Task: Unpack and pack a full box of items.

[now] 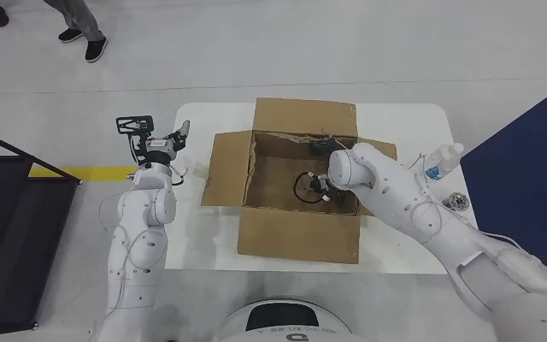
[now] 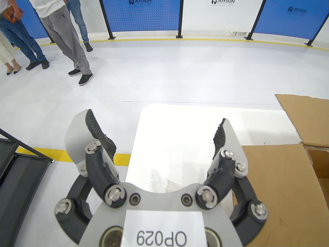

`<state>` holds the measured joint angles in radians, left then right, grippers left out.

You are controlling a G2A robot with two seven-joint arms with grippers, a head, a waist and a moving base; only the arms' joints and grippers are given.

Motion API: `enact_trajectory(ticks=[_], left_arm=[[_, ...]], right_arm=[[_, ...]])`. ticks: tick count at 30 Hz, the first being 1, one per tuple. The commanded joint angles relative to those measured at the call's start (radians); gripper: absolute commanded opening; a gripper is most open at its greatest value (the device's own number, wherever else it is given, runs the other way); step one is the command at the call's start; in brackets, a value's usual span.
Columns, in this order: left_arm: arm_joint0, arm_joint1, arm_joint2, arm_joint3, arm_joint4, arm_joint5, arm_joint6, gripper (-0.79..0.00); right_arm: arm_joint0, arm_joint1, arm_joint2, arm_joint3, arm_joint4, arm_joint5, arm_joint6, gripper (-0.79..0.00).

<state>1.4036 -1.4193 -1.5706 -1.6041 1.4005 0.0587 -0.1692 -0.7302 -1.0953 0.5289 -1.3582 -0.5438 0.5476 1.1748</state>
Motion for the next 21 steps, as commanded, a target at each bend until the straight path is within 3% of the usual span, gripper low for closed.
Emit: enact_trajectory(ticks=[1, 7, 16, 21], left_arm=[[0.0, 0.0, 0.0, 0.0, 0.0, 0.0, 0.0, 0.0], [0.0, 0.0, 0.0, 0.0, 0.0, 0.0, 0.0, 0.0], [0.0, 0.0, 0.0, 0.0, 0.0, 0.0, 0.0, 0.0], [0.0, 0.0, 0.0, 0.0, 0.0, 0.0, 0.0, 0.0]], right_arm=[[0.001, -0.004, 0.007, -0.007, 0.009, -0.013, -0.006, -0.092], [-0.02, 0.009, 0.054, -0.042, -0.018, 0.025, -0.029, -0.188], [-0.035, 0.001, 0.036, -0.003, -0.071, 0.048, 0.037, -0.108], [-0.021, -0.025, 0.025, 0.041, -0.024, -0.017, 0.022, -0.163]])
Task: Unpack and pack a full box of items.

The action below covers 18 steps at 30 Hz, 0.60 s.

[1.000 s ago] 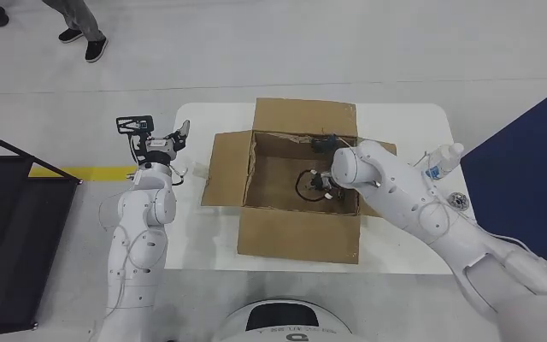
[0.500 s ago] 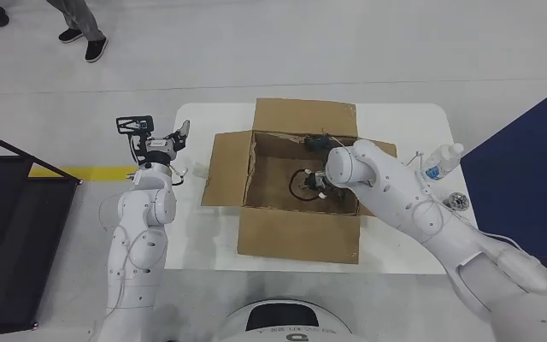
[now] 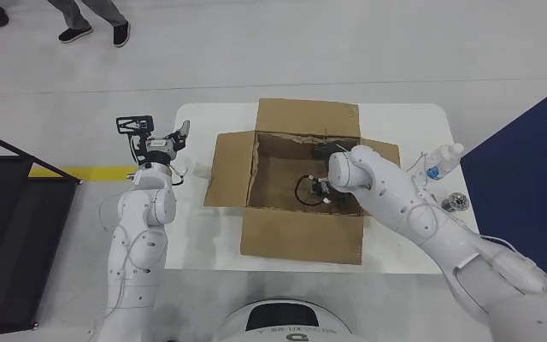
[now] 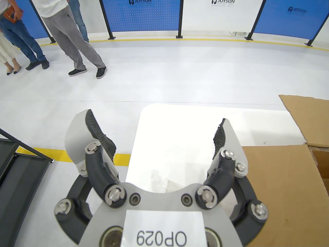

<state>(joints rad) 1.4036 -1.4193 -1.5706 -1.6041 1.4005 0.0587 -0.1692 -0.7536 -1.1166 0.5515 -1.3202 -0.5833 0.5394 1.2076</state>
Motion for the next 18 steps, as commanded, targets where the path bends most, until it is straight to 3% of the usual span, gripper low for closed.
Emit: enact_trajectory(ticks=[1, 10, 18], left_arm=[[0.0, 0.0, 0.0, 0.0, 0.0, 0.0, 0.0, 0.0], [0.0, 0.0, 0.0, 0.0, 0.0, 0.0, 0.0, 0.0], [0.0, 0.0, 0.0, 0.0, 0.0, 0.0, 0.0, 0.0]], right_arm=[[0.003, -0.006, 0.006, -0.002, 0.023, -0.014, -0.019, -0.163], [-0.015, 0.001, 0.032, 0.003, -0.038, 0.026, -0.012, -0.394], [-0.024, -0.003, 0.043, 0.01, -0.057, 0.021, 0.0, -0.416]])
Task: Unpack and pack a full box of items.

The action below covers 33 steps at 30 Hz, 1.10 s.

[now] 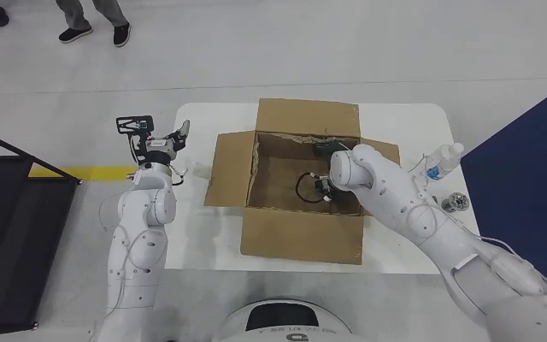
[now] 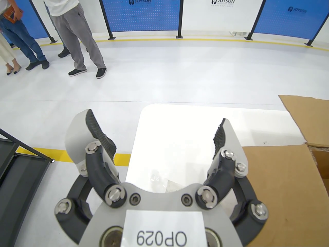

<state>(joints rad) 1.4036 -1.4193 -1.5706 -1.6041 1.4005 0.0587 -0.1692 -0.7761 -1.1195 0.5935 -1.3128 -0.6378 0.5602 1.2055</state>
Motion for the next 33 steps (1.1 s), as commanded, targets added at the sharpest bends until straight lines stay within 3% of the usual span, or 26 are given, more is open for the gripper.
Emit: enact_trajectory(ticks=[1, 8, 18, 22, 29, 33], left_arm=[[0.0, 0.0, 0.0, 0.0, 0.0, 0.0, 0.0, 0.0], [0.0, 0.0, 0.0, 0.0, 0.0, 0.0, 0.0, 0.0], [0.0, 0.0, 0.0, 0.0, 0.0, 0.0, 0.0, 0.0], [0.0, 0.0, 0.0, 0.0, 0.0, 0.0, 0.0, 0.0], [0.0, 0.0, 0.0, 0.0, 0.0, 0.0, 0.0, 0.0], [0.0, 0.0, 0.0, 0.0, 0.0, 0.0, 0.0, 0.0]], right_arm=[[-0.002, -0.001, 0.0, 0.009, -0.009, 0.001, 0.003, -0.419], [-0.007, -0.011, 0.004, -0.004, -0.034, 0.012, -0.013, -0.419], [-0.092, 0.034, 0.096, -0.159, -0.128, 0.065, -0.01, -0.369], [-0.112, 0.041, 0.11, -0.173, -0.156, 0.06, -0.005, -0.299], [-0.12, 0.036, 0.098, -0.154, -0.208, 0.052, 0.003, -0.256], [-0.099, 0.016, 0.065, -0.108, -0.205, 0.034, 0.021, -0.169]])
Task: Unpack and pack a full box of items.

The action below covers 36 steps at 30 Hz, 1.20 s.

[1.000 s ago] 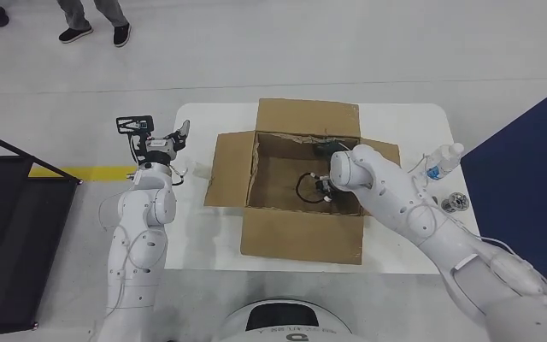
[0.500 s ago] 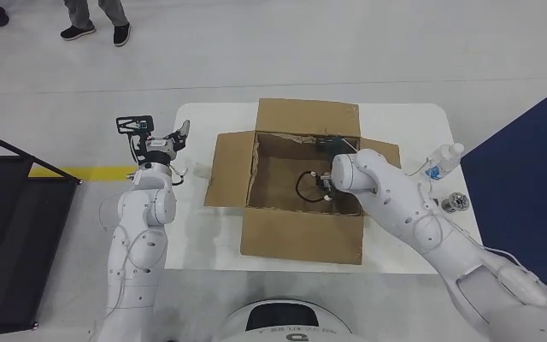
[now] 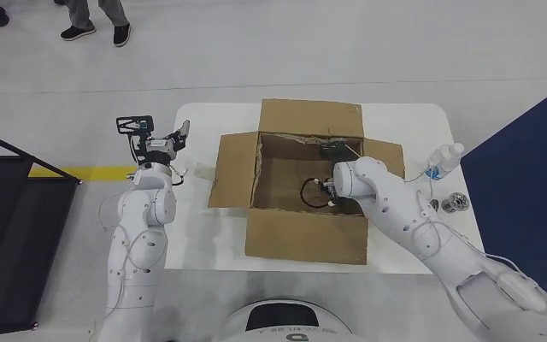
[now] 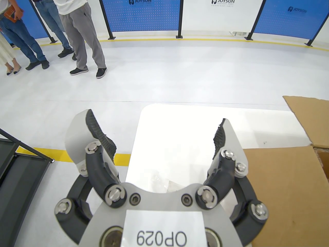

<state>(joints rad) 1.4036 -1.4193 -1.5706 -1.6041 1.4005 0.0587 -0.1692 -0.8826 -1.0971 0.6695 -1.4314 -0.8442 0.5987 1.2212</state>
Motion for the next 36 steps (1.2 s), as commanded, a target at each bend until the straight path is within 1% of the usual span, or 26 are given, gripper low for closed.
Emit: enact_trajectory(ticks=[1, 4, 5, 6, 7, 8, 10, 11, 15, 16, 17, 18, 21, 25, 28, 32, 34, 36], left_arm=[[0.0, 0.0, 0.0, 0.0, 0.0, 0.0, 0.0, 0.0], [0.0, 0.0, 0.0, 0.0, 0.0, 0.0, 0.0, 0.0], [0.0, 0.0, 0.0, 0.0, 0.0, 0.0, 0.0, 0.0], [0.0, 0.0, 0.0, 0.0, 0.0, 0.0, 0.0, 0.0], [0.0, 0.0, 0.0, 0.0, 0.0, 0.0, 0.0, 0.0], [0.0, 0.0, 0.0, 0.0, 0.0, 0.0, 0.0, 0.0], [0.0, 0.0, 0.0, 0.0, 0.0, 0.0, 0.0, 0.0], [0.0, 0.0, 0.0, 0.0, 0.0, 0.0, 0.0, 0.0], [0.0, 0.0, 0.0, 0.0, 0.0, 0.0, 0.0, 0.0], [0.0, 0.0, 0.0, 0.0, 0.0, 0.0, 0.0, 0.0], [0.0, 0.0, 0.0, 0.0, 0.0, 0.0, 0.0, 0.0], [0.0, 0.0, 0.0, 0.0, 0.0, 0.0, 0.0, 0.0], [0.0, 0.0, 0.0, 0.0, 0.0, 0.0, 0.0, 0.0], [0.0, 0.0, 0.0, 0.0, 0.0, 0.0, 0.0, 0.0], [0.0, 0.0, 0.0, 0.0, 0.0, 0.0, 0.0, 0.0], [0.0, 0.0, 0.0, 0.0, 0.0, 0.0, 0.0, 0.0], [0.0, 0.0, 0.0, 0.0, 0.0, 0.0, 0.0, 0.0], [0.0, 0.0, 0.0, 0.0, 0.0, 0.0, 0.0, 0.0]], right_arm=[[0.013, -0.012, -0.018, 0.024, 0.001, -0.007, 0.008, -0.151], [0.034, -0.027, -0.037, 0.063, 0.006, -0.016, 0.016, -0.191], [0.04, -0.032, -0.04, 0.075, 0.012, -0.018, 0.019, -0.191], [0.047, -0.037, -0.045, 0.09, 0.015, -0.023, 0.024, -0.246], [0.051, -0.04, -0.047, 0.098, 0.018, -0.025, 0.026, -0.32], [0.06, -0.046, -0.05, 0.115, 0.023, -0.028, 0.028, -0.366], [0.07, -0.054, -0.056, 0.134, 0.03, -0.032, 0.032, -0.446], [0.075, -0.058, -0.058, 0.142, 0.033, -0.033, 0.034, -0.502], [0.088, -0.068, -0.059, 0.169, 0.041, -0.035, 0.035, -0.631], [0.09, -0.07, -0.061, 0.173, 0.04, -0.034, 0.035, -0.696], [0.094, -0.073, -0.061, 0.179, 0.037, -0.034, 0.034, -0.73], [0.095, -0.074, -0.062, 0.182, 0.034, -0.033, 0.033, -0.785], [0.093, -0.074, -0.051, 0.153, 0.037, -0.034, 0.034, -0.785], [0.052, -0.05, 0.006, 0.002, 0.03, -0.041, 0.041, -0.785], [-0.016, -0.017, 0.086, -0.168, 0.015, -0.048, 0.048, -0.785], [-0.132, 0.032, 0.238, -0.439, 0.01, -0.07, 0.064, -0.785], [-0.196, 0.05, 0.33, -0.59, 0.031, -0.092, 0.035, -0.785], [-0.267, 0.065, 0.438, -0.728, 0.069, -0.118, -0.022, -0.785]])
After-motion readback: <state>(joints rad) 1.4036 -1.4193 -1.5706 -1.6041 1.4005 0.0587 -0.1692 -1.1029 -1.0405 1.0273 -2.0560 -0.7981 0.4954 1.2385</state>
